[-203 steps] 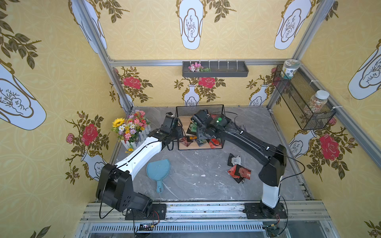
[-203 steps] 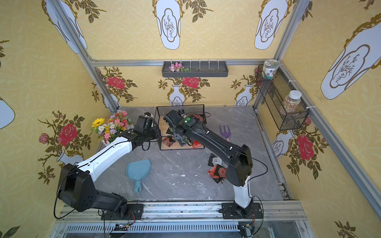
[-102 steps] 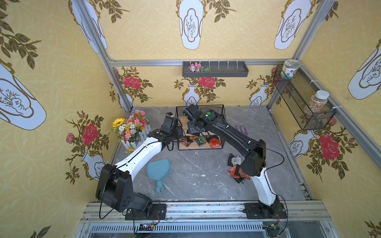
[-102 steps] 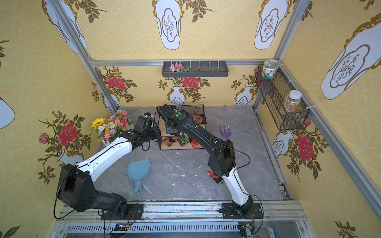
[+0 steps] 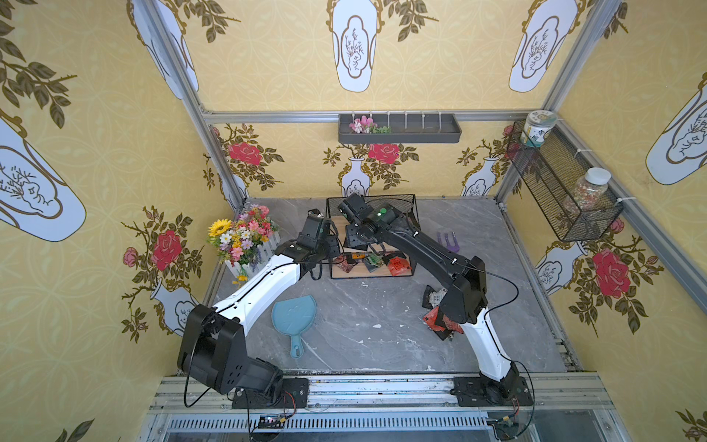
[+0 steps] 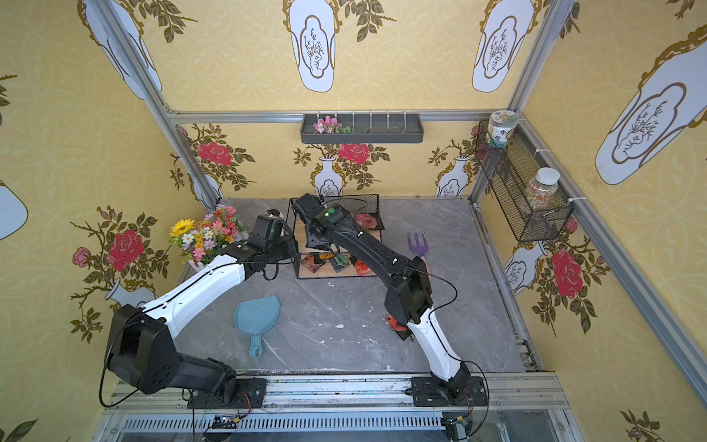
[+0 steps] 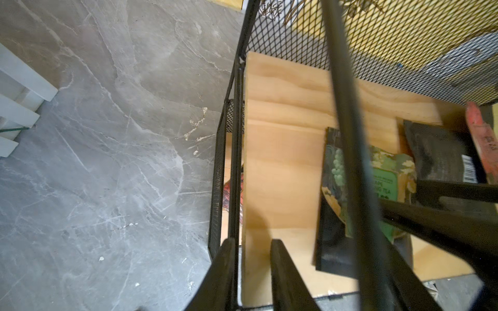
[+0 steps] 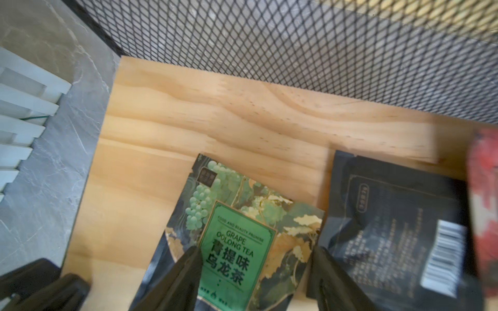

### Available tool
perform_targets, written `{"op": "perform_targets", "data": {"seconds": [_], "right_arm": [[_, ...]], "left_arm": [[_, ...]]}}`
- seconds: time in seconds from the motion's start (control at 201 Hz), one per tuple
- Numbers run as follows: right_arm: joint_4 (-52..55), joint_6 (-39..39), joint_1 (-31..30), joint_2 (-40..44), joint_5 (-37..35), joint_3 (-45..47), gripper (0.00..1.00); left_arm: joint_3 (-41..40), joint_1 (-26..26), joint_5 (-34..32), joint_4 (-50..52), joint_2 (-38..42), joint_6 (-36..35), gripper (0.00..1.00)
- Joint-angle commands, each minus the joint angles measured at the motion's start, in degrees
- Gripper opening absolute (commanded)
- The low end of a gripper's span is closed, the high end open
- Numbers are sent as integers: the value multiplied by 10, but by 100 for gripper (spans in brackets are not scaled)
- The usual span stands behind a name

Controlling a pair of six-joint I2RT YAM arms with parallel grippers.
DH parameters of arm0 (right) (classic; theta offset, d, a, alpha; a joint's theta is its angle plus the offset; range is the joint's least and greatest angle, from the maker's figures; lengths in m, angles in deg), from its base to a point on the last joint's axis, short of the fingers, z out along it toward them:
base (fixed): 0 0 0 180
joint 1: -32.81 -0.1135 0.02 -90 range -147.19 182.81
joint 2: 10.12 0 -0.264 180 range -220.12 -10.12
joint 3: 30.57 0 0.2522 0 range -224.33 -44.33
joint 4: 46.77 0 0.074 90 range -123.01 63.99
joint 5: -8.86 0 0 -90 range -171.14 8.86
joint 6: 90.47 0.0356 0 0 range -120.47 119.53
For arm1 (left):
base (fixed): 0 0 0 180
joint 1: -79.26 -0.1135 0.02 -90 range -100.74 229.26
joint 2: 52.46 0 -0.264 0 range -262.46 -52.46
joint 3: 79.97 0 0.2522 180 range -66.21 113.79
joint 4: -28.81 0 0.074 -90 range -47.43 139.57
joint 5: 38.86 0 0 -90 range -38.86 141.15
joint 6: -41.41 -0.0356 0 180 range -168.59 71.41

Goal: Remove the tea bags from the shelf
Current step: Pick up the tea bag from the shelf.

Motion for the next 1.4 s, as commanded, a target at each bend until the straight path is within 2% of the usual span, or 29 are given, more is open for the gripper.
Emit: {"op": "perform_targets", "data": {"seconds": [0.0, 0.339, 0.802, 0.936, 1.155, 1.275, 1.394], "right_arm": [[22, 2, 1, -10, 22, 6, 66], [24, 13, 2, -8, 33, 29, 42], [5, 8, 10, -2, 58, 8, 8], [-8, -1, 9, 18, 64, 0, 3], [-20, -6, 5, 74, 68, 5, 3], [-23, -2, 3, 116, 77, 40, 2], [-36, 10, 2, 177, 81, 119, 2]], "left_arm": [[-3, 1, 12, 14, -1, 2, 29], [-4, 1, 13, 15, 3, 2, 29], [-3, 0, 12, 15, 3, 2, 29], [-1, 1, 13, 14, 0, 2, 29], [0, 1, 10, 14, -3, 2, 28], [-1, 1, 10, 14, -3, 2, 29], [-3, 1, 9, 14, -1, 2, 29]]}}
